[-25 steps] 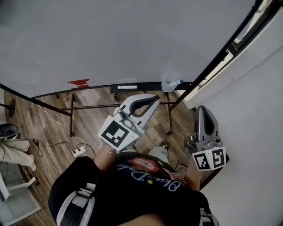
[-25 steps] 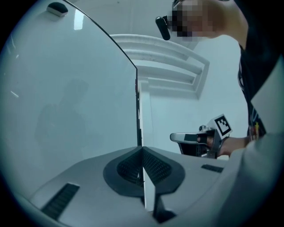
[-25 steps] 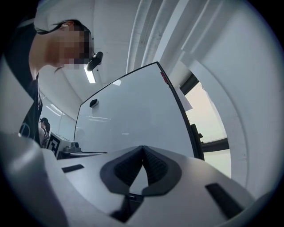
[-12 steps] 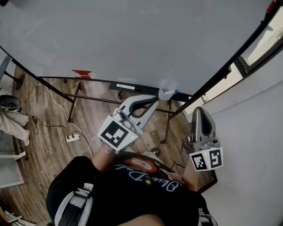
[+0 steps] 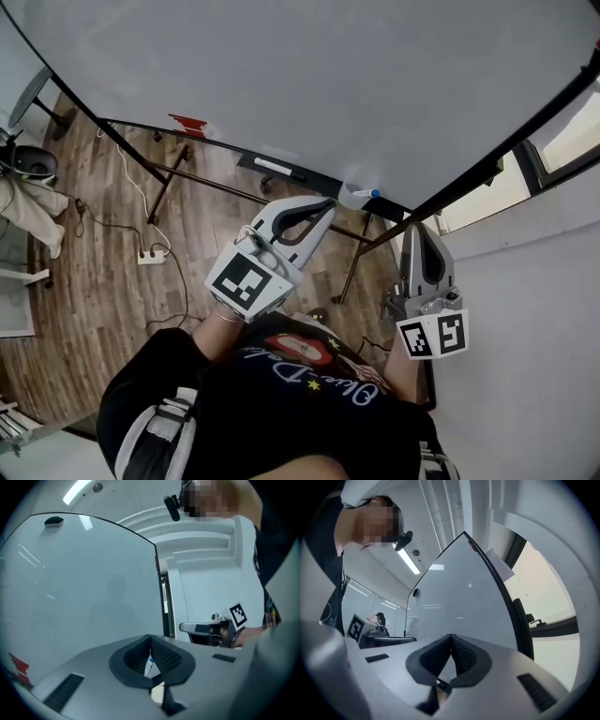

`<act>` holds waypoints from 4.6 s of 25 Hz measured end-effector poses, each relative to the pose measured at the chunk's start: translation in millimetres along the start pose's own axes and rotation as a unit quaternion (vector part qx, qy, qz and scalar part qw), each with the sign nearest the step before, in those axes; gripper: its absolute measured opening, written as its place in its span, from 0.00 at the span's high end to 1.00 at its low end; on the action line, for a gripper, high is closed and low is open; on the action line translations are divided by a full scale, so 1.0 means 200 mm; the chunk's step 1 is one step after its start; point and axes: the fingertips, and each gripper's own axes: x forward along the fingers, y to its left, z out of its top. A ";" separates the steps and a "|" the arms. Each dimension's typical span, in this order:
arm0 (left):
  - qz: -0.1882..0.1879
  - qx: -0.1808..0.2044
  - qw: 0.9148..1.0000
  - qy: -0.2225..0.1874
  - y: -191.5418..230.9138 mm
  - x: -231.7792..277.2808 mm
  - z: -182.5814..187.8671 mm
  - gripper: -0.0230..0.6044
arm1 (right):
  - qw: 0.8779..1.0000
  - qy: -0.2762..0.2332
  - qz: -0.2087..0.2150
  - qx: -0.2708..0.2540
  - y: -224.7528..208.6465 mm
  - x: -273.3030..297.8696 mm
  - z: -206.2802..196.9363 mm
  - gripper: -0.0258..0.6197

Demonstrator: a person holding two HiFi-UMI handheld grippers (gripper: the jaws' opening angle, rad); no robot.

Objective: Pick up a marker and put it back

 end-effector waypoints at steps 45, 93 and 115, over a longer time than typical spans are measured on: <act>0.094 0.011 0.995 0.033 0.30 -0.17 -0.01 0.96 | 0.983 0.182 -0.013 -0.039 -0.12 0.42 -0.68 0.77; 0.013 0.000 1.000 -0.011 0.22 -0.09 0.10 0.96 | 0.995 0.062 -0.016 -0.072 0.01 0.20 0.10 0.85; -0.034 0.002 0.999 -0.018 0.13 0.06 0.12 0.96 | 0.994 0.022 -0.084 -0.061 -0.11 -0.07 0.27 0.86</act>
